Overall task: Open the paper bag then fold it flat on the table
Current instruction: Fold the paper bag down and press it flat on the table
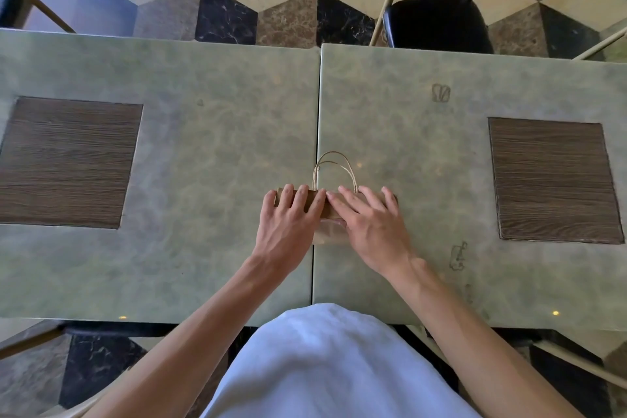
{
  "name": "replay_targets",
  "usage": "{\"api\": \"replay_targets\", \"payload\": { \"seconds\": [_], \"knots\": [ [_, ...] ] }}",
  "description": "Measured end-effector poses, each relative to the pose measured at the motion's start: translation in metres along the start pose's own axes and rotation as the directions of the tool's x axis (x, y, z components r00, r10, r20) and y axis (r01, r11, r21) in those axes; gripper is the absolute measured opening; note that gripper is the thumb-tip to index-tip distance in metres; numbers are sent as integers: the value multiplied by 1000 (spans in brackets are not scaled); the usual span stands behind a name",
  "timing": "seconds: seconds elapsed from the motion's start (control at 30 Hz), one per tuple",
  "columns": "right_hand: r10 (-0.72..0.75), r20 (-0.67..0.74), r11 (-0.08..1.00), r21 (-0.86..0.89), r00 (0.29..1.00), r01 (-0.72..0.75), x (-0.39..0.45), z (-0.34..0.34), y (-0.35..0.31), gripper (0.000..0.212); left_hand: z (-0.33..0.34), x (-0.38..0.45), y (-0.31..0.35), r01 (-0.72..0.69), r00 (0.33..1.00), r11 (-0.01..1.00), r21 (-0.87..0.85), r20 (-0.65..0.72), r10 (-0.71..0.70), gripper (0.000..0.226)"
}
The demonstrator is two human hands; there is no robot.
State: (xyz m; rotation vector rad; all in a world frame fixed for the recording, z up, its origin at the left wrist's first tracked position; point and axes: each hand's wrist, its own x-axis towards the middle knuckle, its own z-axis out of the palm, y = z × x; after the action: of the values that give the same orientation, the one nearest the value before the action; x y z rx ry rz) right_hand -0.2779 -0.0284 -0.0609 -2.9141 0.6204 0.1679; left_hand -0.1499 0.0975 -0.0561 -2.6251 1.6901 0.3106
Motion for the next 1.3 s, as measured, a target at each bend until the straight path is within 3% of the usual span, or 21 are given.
{"api": "replay_targets", "payload": {
  "seconds": [0.17,0.47,0.57,0.73,0.8,0.9,1.03,1.17,1.3],
  "knots": [
    [8,-12,1000,-4,1000,-8,-2,4,-3,48,3,-2,3,23,999,1000,6,-22,-23,52],
    [2,85,1000,-20,996,0,-14,11,-5,64,16,-11,1,26,997,999,-20,77,-24,69],
    [0,114,1000,-10,993,1,-16,15,-7,57,21,-14,0,41,995,997,-71,99,-34,70],
    [-34,143,994,109,989,19,-18,14,2,68,21,-13,-2,13,979,994,-107,203,9,79],
    [-18,85,981,193,996,1,-17,12,6,61,18,-12,-4,19,975,989,-146,221,14,76],
    [67,-45,964,259,997,-53,-12,10,3,41,14,-11,-2,97,987,981,-171,140,-73,58],
    [173,-121,975,162,978,-152,-6,17,-15,32,16,-3,10,284,957,942,-182,0,-289,32],
    [271,-101,960,106,957,-261,1,23,-22,27,22,5,22,282,953,951,-122,-75,-293,24],
    [258,-100,966,50,961,-254,5,27,-20,30,29,7,23,300,944,948,-109,-110,-311,25]
  ]
}}
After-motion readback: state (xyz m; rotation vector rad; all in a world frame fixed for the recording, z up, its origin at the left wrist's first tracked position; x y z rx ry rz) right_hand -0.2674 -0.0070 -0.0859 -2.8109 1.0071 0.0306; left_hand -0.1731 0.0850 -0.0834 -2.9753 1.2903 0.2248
